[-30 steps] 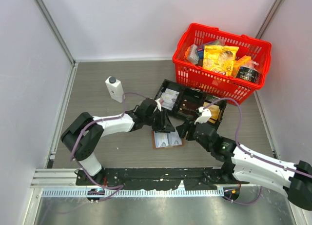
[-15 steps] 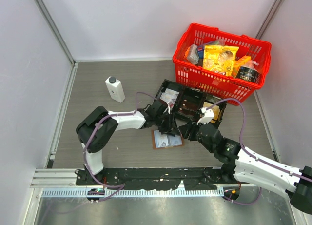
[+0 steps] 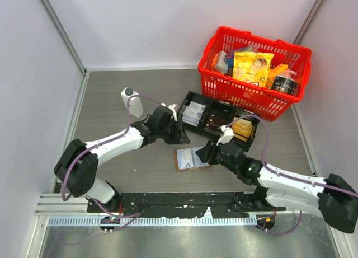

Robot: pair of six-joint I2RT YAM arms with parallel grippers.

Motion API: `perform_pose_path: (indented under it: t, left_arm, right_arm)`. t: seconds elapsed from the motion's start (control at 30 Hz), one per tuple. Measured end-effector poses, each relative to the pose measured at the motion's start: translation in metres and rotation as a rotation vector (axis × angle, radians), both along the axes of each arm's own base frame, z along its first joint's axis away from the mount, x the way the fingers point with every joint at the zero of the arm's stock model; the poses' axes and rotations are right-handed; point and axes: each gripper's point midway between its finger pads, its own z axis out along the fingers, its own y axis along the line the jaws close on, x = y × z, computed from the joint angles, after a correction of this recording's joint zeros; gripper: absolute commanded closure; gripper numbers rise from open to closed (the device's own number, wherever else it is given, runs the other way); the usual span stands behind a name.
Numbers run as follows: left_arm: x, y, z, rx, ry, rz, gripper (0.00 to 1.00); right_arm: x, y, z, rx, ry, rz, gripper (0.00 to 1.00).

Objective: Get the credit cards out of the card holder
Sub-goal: Remove the credit card from the card holder.

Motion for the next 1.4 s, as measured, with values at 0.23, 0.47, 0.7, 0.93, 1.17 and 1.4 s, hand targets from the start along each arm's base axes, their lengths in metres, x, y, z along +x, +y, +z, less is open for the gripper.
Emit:
perform_pose_path:
  t: [0.23, 0.47, 0.7, 0.93, 1.17, 1.4]
  left_arm:
    - [-0.032, 0.026, -0.054, 0.146, 0.114, -0.046, 0.64]
    - [-0.039, 0.027, -0.071, 0.179, 0.154, -0.08, 0.68]
    - [-0.046, 0.028, -0.093, 0.219, 0.213, -0.101, 0.77]
    - [-0.044, 0.029, -0.097, 0.241, 0.23, -0.093, 0.83]
    - [-0.044, 0.031, -0.098, 0.247, 0.239, -0.079, 0.86]
    - [-0.044, 0.031, -0.099, 0.248, 0.241, -0.077, 0.87]
  right_arm:
    - [0.0, 0.017, -0.04, 0.069, 0.13, 0.019, 0.57]
    - [0.01, 0.022, -0.057, 0.175, 0.205, -0.013, 0.61]
    - [0.012, 0.027, -0.064, 0.284, 0.254, -0.003, 0.63]
    - [0.007, 0.033, -0.066, 0.331, 0.277, 0.03, 0.66]
    - [0.002, 0.031, -0.068, 0.33, 0.283, 0.039, 0.71]
    - [-0.001, 0.034, -0.069, 0.335, 0.29, 0.066, 0.77]
